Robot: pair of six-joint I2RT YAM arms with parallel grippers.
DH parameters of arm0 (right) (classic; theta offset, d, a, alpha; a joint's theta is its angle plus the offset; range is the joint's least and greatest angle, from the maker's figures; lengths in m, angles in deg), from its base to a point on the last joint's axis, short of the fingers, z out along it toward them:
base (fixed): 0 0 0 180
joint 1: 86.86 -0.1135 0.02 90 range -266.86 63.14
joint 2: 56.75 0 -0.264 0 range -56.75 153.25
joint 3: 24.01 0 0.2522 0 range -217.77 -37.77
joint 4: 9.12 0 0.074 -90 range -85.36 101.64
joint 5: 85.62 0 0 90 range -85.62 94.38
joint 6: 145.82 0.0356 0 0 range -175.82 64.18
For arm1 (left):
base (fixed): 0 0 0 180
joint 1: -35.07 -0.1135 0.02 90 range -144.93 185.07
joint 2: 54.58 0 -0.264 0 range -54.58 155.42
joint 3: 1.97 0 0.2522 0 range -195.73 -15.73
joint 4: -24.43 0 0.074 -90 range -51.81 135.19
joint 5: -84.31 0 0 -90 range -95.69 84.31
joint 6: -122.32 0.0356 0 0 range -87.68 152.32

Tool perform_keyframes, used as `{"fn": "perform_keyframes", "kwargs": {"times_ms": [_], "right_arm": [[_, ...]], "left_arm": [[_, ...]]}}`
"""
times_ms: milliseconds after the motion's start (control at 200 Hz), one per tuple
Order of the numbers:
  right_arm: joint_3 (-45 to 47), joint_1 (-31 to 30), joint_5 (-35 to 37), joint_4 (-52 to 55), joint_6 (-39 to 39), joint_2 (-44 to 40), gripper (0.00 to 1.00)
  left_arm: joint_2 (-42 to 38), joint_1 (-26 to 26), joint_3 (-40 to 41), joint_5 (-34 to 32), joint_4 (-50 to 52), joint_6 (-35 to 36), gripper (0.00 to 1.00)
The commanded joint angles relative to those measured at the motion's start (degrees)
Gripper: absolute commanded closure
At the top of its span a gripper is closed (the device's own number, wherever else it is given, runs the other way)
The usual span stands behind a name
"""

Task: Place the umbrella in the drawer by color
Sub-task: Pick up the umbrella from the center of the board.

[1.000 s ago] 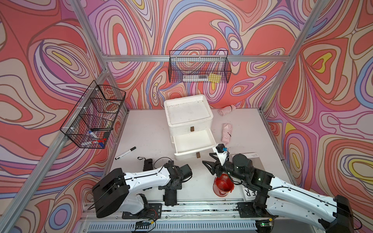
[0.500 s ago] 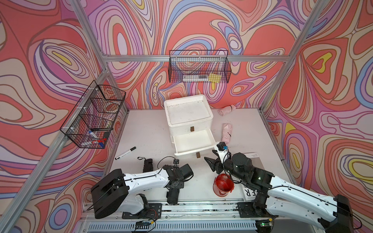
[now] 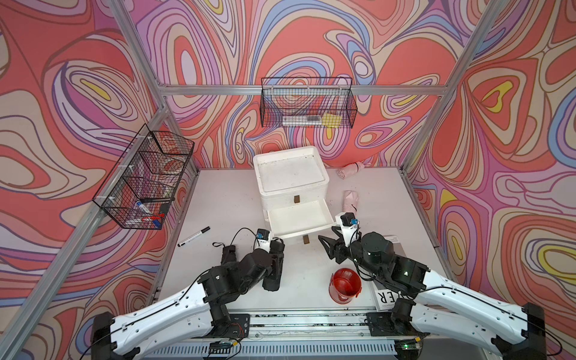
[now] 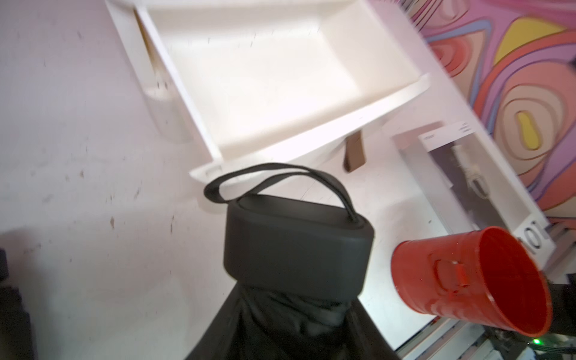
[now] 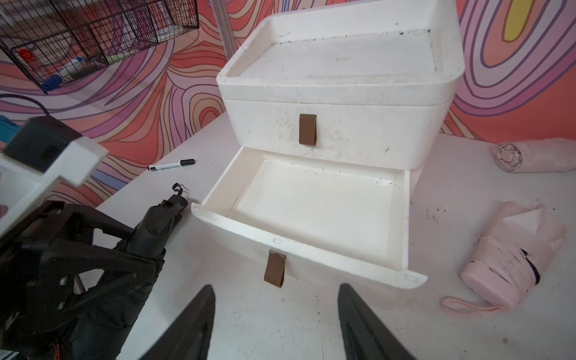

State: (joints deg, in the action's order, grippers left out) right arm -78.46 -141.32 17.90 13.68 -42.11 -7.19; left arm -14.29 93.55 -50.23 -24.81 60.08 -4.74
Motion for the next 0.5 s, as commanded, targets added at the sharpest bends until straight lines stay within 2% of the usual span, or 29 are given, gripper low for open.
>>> {"fn": "perform_keyframes", "kwargs": {"times_ms": [0, 85, 205, 310, 386, 496], "right_arm": [[-3.8, -0.3, 0.5, 4.5, 0.5, 0.2, 0.35], [-5.6, -0.3, 0.6, 6.7, -0.3, -0.2, 0.35], [-7.6, -0.3, 0.8, 8.6, -0.7, -1.0, 0.35], [-9.1, -0.3, -0.9, 8.0, -0.9, -1.2, 0.35], [-9.3, -0.3, -4.7, 5.3, -3.5, -0.7, 0.33], [-10.4, -0.3, -8.8, 2.1, -6.6, 1.4, 0.30]], "left_arm": [[-3.5, 0.1, -0.2, -3.3, -11.5, 12.6, 1.00], [-2.5, 0.1, -1.6, -3.5, -16.3, 18.5, 1.00], [3.3, 0.1, -4.0, -2.7, -24.3, 26.9, 1.00], [8.3, 0.1, -5.8, 6.0, -31.6, 33.1, 1.00], [11.4, 0.1, -6.8, 13.4, -35.2, 36.8, 1.00], [15.8, 0.1, -8.8, 19.2, -36.4, 40.2, 1.00]]}}
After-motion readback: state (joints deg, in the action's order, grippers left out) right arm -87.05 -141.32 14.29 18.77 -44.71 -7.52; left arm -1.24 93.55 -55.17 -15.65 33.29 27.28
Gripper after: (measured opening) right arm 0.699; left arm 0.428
